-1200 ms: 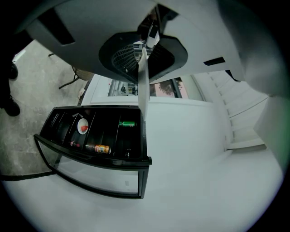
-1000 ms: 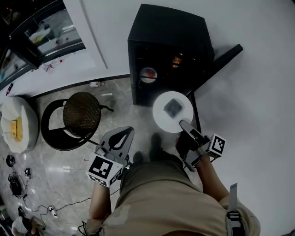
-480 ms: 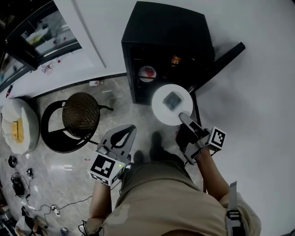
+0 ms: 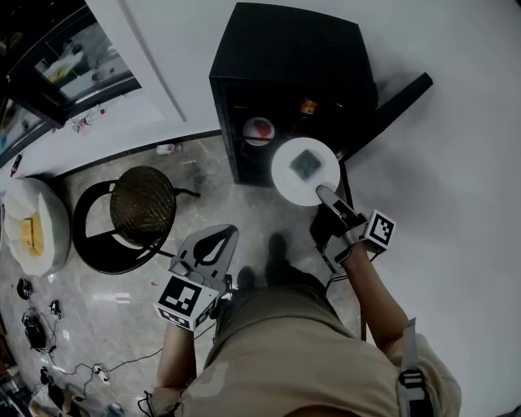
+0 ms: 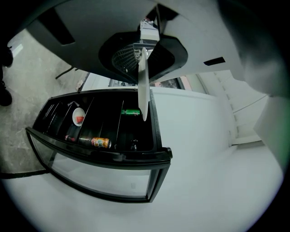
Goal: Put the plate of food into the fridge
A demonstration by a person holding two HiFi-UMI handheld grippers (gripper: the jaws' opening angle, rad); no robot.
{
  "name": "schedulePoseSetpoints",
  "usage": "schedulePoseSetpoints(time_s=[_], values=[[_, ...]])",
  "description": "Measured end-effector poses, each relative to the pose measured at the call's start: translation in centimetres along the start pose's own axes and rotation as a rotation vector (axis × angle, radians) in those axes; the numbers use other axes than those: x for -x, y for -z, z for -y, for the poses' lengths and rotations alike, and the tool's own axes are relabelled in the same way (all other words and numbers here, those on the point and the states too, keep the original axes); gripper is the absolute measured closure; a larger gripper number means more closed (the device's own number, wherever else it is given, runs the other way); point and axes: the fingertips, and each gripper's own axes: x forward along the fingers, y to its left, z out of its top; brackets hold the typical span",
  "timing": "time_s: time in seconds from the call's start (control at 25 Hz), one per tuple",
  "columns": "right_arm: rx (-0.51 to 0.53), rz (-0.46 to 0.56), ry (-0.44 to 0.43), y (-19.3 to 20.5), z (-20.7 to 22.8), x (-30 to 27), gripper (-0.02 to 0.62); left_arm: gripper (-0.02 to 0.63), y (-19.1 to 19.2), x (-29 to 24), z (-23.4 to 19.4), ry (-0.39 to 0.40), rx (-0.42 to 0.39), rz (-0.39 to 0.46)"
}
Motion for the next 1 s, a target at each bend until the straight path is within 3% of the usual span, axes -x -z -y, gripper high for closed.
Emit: schedulePoseSetpoints(time_s=[0.32,0.72,1.0], values=[[0.011,0.029,0.008,-2.1,1.9,-2.0,0.551,0.594,-0.2,-0.5,0.0,0.001,0.025,0.01],[0.011,0.028,0.011,-2.2,2.6,-3.7,0.551,0.594,0.0,-1.5,0.7,0.017,-0.001,-0.024],[0.011,0.029,0.017,-2.9,3.0,-4.4,0.551,0.594,-1.0,-1.3,1.2,-0.004,-0.003,-0.002]])
